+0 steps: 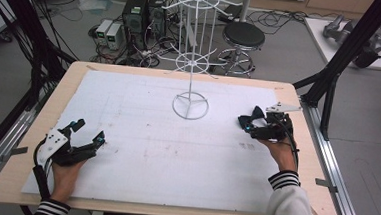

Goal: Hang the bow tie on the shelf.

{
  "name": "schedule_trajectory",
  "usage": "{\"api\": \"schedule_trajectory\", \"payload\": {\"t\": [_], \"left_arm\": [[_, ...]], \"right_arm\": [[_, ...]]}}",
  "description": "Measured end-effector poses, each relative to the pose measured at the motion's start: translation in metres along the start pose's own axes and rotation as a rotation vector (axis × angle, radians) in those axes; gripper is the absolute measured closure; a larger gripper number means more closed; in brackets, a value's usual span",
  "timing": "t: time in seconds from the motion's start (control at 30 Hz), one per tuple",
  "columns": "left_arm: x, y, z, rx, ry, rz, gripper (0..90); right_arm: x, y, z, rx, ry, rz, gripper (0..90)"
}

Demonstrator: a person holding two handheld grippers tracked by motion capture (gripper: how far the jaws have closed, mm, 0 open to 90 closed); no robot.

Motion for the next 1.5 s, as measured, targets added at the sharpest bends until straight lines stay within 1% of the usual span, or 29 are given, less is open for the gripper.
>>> {"api": "schedule_trajectory", "payload": {"t": [0.03, 0.1, 0.13, 0.2, 0.23, 0.27, 0.3, 0.37, 0.4, 0.43, 0.5, 0.63, 0.77, 0.8, 0.83, 0.93, 0.97, 1.0, 1.03, 1.1, 1.13, 1.17, 1.2, 1.23, 1.3, 1.33, 1.4, 1.43, 1.5], "left_arm": [[0.000, 0.000, 0.000, 0.000, 0.000, 0.000, 16.4], [0.000, 0.000, 0.000, 0.000, 0.000, 0.001, 16.4], [0.000, 0.000, 0.000, 0.002, 0.000, -0.001, 16.4], [0.000, 0.000, 0.000, 0.002, 0.000, -0.001, 16.4], [0.000, 0.000, 0.000, 0.002, -0.001, 0.000, 16.4], [0.000, 0.000, 0.000, 0.004, 0.001, 0.000, 16.4], [0.000, 0.000, 0.000, 0.002, 0.001, 0.000, 16.4], [0.000, 0.000, 0.000, 0.002, 0.001, 0.001, 16.4], [0.000, 0.000, 0.000, 0.002, 0.001, 0.001, 16.4], [0.000, 0.000, 0.000, 0.003, 0.002, 0.001, 16.4], [0.000, 0.000, 0.000, 0.002, 0.002, 0.001, 16.5], [0.000, 0.000, 0.000, 0.002, 0.002, 0.001, 16.5], [0.000, 0.000, 0.000, 0.002, 0.002, 0.001, 16.5], [0.000, 0.000, 0.000, 0.003, 0.002, 0.000, 16.5], [0.000, 0.000, 0.000, 0.002, 0.001, 0.001, 16.6], [0.000, 0.000, 0.000, 0.003, -0.002, 0.001, 16.9], [0.000, 0.000, 0.000, 0.003, -0.002, 0.001, 16.9], [0.000, 0.000, 0.000, 0.003, -0.002, 0.001, 16.9], [0.000, 0.000, 0.000, 0.003, -0.002, 0.001, 16.9], [0.000, 0.000, 0.000, 0.004, -0.002, -0.001, 16.9], [0.001, 0.000, 0.000, 0.006, -0.003, 0.000, 16.9], [0.001, 0.000, 0.000, 0.006, -0.003, 0.000, 17.0], [0.001, 0.000, 0.000, 0.008, -0.003, 0.000, 17.0], [0.001, 0.000, 0.000, 0.008, -0.002, 0.000, 17.0], [0.001, 0.000, 0.000, 0.009, -0.002, 0.000, 17.0], [0.001, 0.000, 0.000, 0.009, -0.002, 0.001, 17.0], [0.000, 0.001, 0.000, 0.008, -0.003, 0.000, 17.0], [0.000, 0.001, 0.000, 0.009, -0.003, 0.000, 17.0], [0.000, 0.001, 0.000, 0.009, -0.003, 0.001, 17.0]], "right_arm": [[0.000, 0.000, 0.000, 0.000, 0.000, 0.000, 6.5], [0.003, -0.007, 0.000, -0.044, 0.013, 0.001, 6.5], [0.004, -0.009, -0.001, -0.053, 0.022, 0.006, 6.6], [0.004, -0.011, -0.002, -0.057, 0.022, 0.002, 7.8], [0.004, -0.014, -0.002, -0.066, 0.030, -0.022, 15.7], [0.004, -0.016, -0.001, -0.076, 0.041, -0.023, 15.8], [0.004, -0.016, -0.001, -0.076, 0.041, -0.023, 15.8], [0.005, -0.022, 0.001, -0.102, 0.041, -0.009, 16.2], [0.005, -0.022, 0.001, -0.102, 0.041, -0.009, 16.2], [0.007, -0.025, 0.003, -0.116, 0.045, 0.007, 16.9], [0.007, -0.026, 0.003, -0.115, 0.051, -0.005, 19.0], [0.009, -0.028, 0.004, -0.127, 0.045, -0.001, 22.3], [0.012, -0.031, 0.006, -0.139, 0.035, 0.002, 23.6], [0.013, -0.032, 0.006, -0.144, 0.036, 0.007, 23.9], [0.014, -0.033, 0.007, -0.153, 0.040, 0.023, 25.9], [0.016, -0.034, 0.008, -0.162, 0.049, 0.031, 27.4], [0.017, -0.035, 0.009, -0.169, 0.033, 0.035, 28.1], [0.017, -0.035, 0.009, -0.174, 0.030, 0.035, 30.0], [0.018, -0.036, 0.009, -0.176, 0.039, 0.034, 32.7], [0.018, -0.036, 0.010, -0.182, 0.042, 0.035, 33.4], [0.017, -0.037, 0.010, -0.201, 0.055, 0.058, 35.6], [0.017, -0.037, 0.010, -0.201, 0.055, 0.058, 35.6], [0.016, -0.037, 0.010, -0.209, 0.070, 0.070, 36.3], [0.014, -0.039, 0.009, -0.224, 0.098, 0.089, 36.9], [0.013, -0.040, 0.009, -0.228, 0.095, 0.093, 36.9], [0.014, -0.041, 0.009, -0.248, 0.103, 0.108, 38.3], [0.014, -0.042, 0.008, -0.250, 0.104, 0.105, 38.6], [0.013, -0.043, 0.006, -0.250, 0.088, 0.089, 39.3], [0.013, -0.044, 0.005, -0.258, 0.087, 0.083, 40.7]]}}
Point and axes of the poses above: each handheld gripper's, and its own axes: y roughly backward along the jaws, z roughly out of its underside, x roughly to its right, the point moved 6 cm from there along -y, roughly forward along the jaws, and after that the axes turned 1 degree about -x, right-handed, at the moved point
